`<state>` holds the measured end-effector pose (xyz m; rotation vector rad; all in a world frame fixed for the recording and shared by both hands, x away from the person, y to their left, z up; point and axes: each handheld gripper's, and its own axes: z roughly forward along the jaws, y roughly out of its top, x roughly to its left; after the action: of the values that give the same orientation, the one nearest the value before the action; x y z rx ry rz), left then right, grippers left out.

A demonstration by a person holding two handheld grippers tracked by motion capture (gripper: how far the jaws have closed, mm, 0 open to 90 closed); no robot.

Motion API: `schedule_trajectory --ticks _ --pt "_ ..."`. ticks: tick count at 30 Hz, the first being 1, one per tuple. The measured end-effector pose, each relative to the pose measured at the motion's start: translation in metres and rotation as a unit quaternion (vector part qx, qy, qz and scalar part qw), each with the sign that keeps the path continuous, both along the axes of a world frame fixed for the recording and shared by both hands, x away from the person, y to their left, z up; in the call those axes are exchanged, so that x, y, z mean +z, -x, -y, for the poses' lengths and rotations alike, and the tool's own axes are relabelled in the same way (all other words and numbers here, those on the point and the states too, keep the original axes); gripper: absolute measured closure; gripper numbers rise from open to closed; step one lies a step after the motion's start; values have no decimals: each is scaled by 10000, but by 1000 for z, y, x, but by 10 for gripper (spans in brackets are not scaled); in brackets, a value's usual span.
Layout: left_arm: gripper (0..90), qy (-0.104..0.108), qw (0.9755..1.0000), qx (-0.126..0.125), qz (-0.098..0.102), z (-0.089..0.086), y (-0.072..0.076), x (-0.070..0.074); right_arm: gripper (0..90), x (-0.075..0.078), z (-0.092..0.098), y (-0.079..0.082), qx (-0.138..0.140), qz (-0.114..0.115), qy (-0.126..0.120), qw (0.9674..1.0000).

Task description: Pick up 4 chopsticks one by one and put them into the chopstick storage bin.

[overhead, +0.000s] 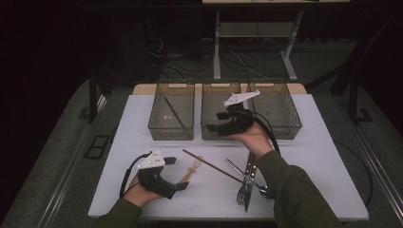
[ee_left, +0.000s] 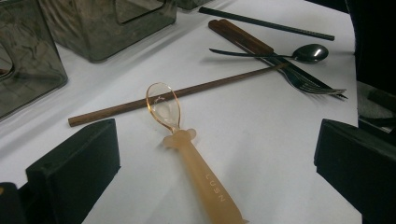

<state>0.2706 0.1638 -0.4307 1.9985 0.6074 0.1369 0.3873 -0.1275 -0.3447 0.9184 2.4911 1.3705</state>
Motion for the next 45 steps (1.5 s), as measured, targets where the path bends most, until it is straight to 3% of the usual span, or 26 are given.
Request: schedule_trajectory --ticks 11,24,27,40,45 --pt "0 -59 10000 0 22 0 -1 -1 343 -12 29 27 156 -43 -85 9998" --pt "0 -50 10000 20 21 2 0 -2 400 -36 56 57 213 -217 -30 9995" --pt "0 -53 10000 1 34 2 -2 -4 409 -42 60 62 234 -243 79 9994" --pt "0 -178 9998 -43 112 3 -2 -3 539 -56 76 91 351 -290 177 9988" --pt "0 -227 9996 -68 130 5 -1 -4 596 -62 78 104 380 -296 364 9982"
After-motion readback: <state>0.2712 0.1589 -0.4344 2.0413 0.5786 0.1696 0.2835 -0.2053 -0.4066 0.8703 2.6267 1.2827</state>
